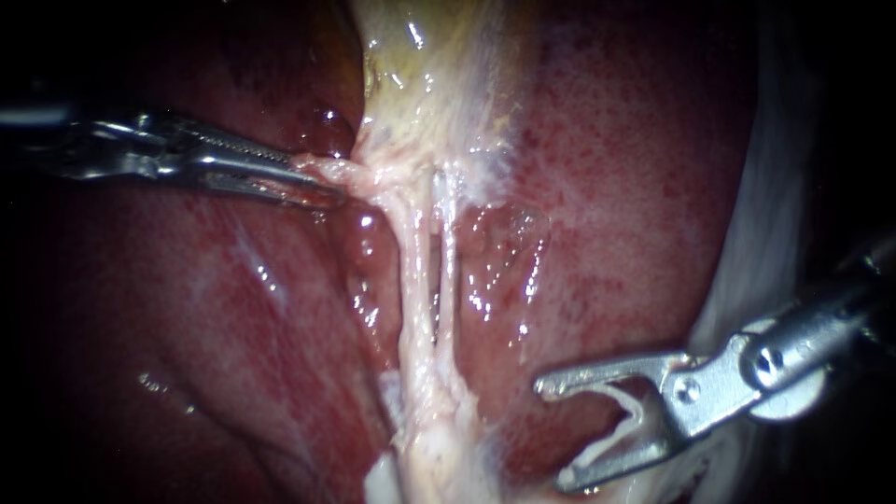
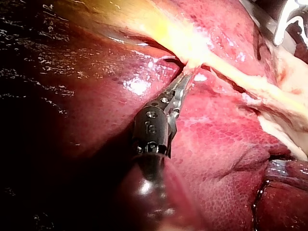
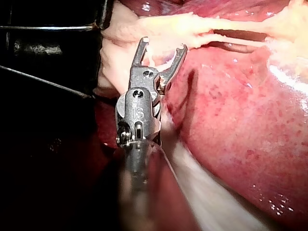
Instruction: Clipping first clip left tube
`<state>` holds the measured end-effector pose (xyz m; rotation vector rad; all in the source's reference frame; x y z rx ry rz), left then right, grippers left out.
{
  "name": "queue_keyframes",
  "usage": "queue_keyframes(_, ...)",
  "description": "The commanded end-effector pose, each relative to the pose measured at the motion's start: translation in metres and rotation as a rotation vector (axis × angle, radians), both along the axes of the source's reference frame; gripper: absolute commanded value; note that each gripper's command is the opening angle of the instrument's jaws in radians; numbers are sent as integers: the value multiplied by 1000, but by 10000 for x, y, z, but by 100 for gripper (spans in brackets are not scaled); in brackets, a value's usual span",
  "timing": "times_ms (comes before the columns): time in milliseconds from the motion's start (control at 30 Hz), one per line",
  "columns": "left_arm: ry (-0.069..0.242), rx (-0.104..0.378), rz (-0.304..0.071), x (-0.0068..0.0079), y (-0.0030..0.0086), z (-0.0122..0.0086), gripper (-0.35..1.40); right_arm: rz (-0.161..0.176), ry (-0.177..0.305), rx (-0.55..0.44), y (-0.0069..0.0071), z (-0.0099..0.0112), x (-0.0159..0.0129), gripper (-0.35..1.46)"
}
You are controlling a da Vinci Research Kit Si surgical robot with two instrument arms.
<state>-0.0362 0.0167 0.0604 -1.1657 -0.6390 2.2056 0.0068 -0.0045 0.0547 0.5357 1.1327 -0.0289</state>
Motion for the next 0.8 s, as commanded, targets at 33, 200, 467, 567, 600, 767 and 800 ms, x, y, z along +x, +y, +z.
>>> queue_keyframes(33,0,0,0,0,0,-1,-35,0,0,0,0,0,0,50)
queue_keyframes(200,-9,12,8,10,9,-17,-35,1,-1,0,1,0,0,50)
queue_keyframes(467,9,9,-44,54,39,-68,-35,1,-1,0,1,1,1,50)
queue_keyframes(567,14,2,-54,65,45,-77,-35,1,-1,0,1,0,1,50)
queue_keyframes(600,15,-3,-54,68,47,-79,-35,1,-1,0,1,0,1,50)
queue_keyframes(767,15,-2,-58,69,48,-80,-35,-1,-3,2,1,-1,9,50)
queue_keyframes(800,14,-7,-56,68,48,-81,-35,3,-2,2,2,-1,12,50)
